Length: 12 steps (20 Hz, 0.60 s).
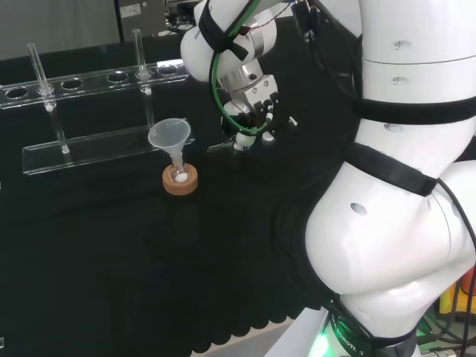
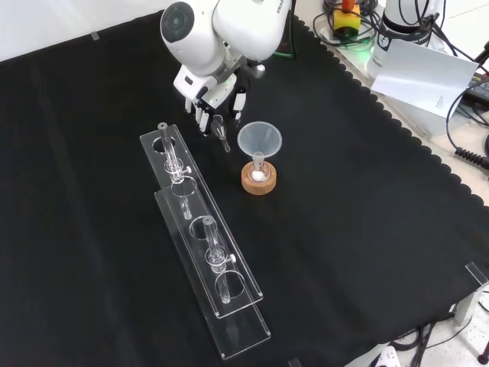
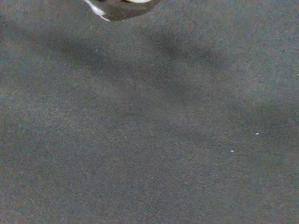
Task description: Put the weighing funnel back on the table.
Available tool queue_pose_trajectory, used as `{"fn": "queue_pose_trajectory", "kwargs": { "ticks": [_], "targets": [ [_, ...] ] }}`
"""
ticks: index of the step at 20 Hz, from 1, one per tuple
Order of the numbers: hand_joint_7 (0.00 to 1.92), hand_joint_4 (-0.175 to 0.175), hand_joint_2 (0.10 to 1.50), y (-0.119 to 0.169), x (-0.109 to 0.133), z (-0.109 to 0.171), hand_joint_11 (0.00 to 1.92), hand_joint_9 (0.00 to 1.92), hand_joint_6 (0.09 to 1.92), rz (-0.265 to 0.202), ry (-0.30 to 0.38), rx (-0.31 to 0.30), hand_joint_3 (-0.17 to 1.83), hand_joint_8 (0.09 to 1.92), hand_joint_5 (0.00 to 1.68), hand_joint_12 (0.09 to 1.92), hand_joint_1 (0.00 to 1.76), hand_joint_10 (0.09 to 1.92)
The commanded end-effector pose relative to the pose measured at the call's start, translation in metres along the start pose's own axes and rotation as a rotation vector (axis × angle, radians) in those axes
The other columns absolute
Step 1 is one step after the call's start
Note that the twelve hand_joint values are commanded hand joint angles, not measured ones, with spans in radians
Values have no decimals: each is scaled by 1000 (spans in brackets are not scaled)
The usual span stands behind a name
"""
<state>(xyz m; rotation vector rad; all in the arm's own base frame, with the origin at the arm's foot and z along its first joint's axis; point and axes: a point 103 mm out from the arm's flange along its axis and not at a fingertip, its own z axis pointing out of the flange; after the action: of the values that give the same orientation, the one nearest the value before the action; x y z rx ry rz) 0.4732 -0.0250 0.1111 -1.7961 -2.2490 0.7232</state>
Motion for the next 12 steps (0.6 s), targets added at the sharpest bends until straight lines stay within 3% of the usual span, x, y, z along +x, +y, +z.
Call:
{"fn": "queue_pose_trajectory", "kwargs": {
  "ticks": [1, 12],
  "targets": [
    [1185, 127, 1120, 12, 11, 9, 868, 1325, 752, -14, 22, -5, -175, 421, 1154, 1020, 1096, 169],
    [1175, 111, 1123, 21, 15, 11, 874, 1325, 766, -35, 32, -10, -175, 427, 1145, 1012, 1098, 164]
  ]
}}
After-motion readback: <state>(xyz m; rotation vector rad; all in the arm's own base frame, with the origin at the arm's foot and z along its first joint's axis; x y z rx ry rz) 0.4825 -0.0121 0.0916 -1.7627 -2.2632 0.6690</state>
